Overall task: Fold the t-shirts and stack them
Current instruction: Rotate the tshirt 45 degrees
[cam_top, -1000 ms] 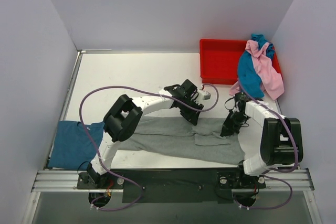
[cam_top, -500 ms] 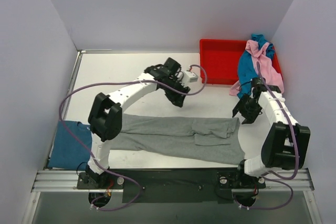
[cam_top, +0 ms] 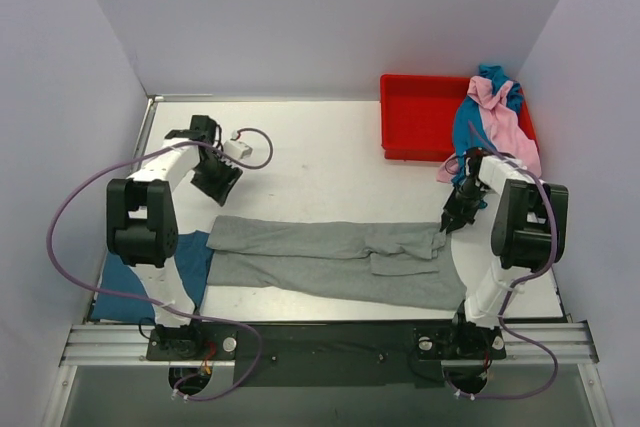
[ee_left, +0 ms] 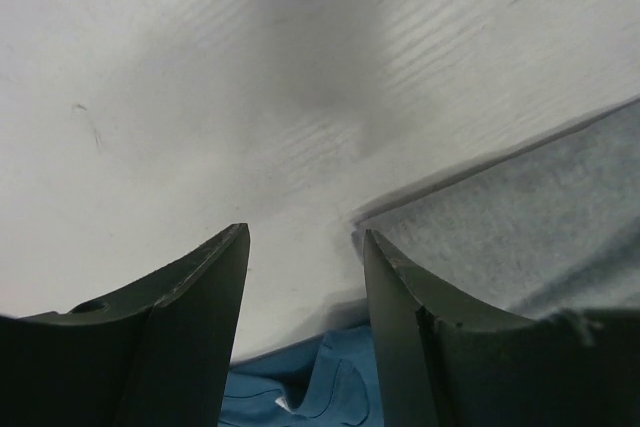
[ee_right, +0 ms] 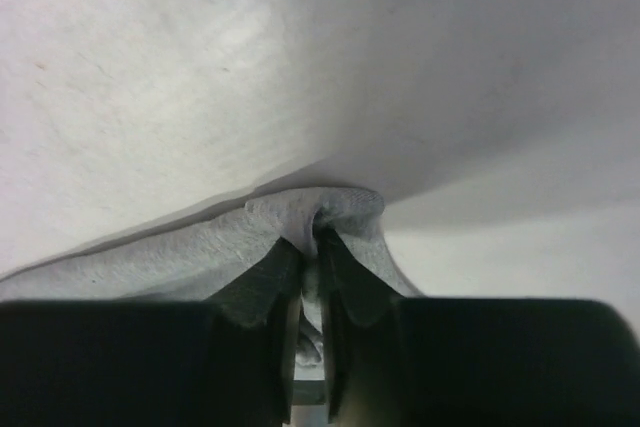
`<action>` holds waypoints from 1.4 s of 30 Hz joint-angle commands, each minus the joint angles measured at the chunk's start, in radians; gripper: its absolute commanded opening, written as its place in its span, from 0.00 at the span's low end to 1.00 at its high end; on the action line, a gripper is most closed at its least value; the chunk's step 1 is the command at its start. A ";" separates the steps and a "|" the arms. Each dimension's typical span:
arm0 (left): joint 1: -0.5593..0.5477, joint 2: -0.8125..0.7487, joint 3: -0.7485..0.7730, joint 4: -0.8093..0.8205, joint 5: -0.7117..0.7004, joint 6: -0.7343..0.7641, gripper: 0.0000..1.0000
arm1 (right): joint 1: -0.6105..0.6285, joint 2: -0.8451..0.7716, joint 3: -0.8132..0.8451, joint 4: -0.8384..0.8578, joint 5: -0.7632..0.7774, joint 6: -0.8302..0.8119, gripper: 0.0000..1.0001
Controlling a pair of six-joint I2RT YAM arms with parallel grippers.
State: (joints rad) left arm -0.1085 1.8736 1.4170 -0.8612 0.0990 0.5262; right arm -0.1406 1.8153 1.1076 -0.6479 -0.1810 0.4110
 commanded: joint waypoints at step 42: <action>0.003 0.006 -0.153 0.025 0.211 0.172 0.00 | 0.090 0.283 0.550 -0.141 0.209 -0.176 0.00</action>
State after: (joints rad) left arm -0.1268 1.8915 1.2621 -0.8459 0.2928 0.7162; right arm -0.0555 2.0766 1.5917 -0.7448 -0.0040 0.2565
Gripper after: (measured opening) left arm 0.022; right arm 0.009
